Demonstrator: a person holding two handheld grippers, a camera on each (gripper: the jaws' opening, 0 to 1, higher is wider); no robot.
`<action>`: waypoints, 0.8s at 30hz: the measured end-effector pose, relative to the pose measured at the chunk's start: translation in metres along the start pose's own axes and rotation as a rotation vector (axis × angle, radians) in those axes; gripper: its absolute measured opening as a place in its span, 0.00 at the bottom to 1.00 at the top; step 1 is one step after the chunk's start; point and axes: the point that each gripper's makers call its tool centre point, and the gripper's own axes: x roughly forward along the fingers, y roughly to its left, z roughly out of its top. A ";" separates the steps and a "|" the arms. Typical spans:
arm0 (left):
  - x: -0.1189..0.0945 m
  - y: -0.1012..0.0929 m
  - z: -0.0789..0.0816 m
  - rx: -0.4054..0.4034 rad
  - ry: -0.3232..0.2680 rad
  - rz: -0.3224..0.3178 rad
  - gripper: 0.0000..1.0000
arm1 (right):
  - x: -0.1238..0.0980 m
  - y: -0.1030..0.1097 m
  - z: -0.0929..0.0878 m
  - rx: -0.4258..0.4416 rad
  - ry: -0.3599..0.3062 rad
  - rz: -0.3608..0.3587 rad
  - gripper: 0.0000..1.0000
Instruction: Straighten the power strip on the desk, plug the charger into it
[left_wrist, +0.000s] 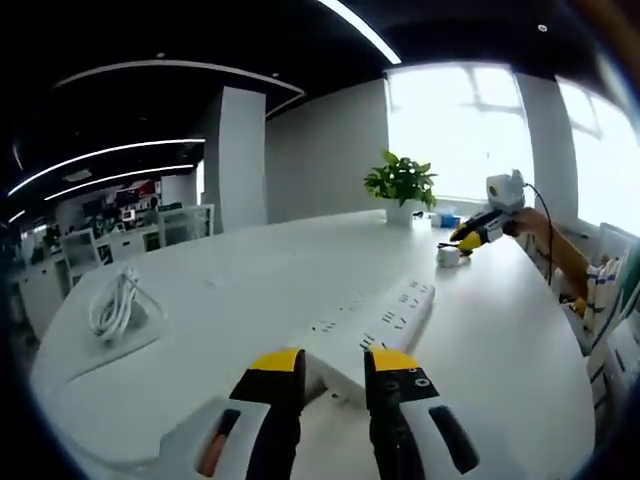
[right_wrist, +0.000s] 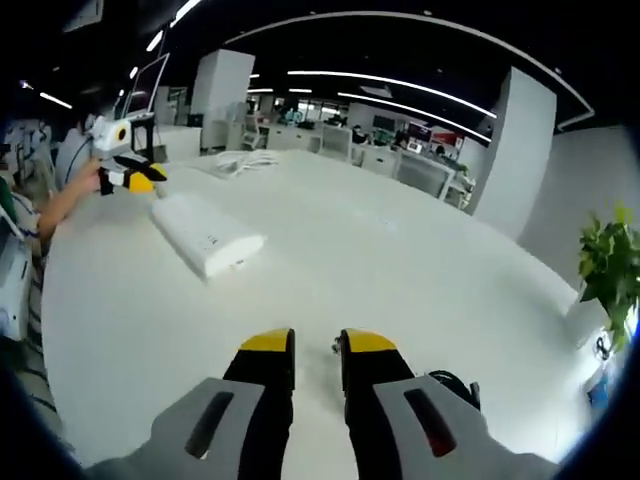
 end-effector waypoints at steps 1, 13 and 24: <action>0.000 0.000 0.001 -0.001 -0.004 0.001 0.23 | -0.005 -0.006 -0.002 0.013 -0.004 -0.017 0.17; 0.003 -0.006 0.001 0.012 -0.007 -0.012 0.23 | -0.046 -0.068 -0.041 0.100 0.044 -0.180 0.18; 0.004 -0.005 0.002 0.014 -0.004 -0.012 0.23 | -0.055 -0.084 -0.078 0.178 0.102 -0.302 0.18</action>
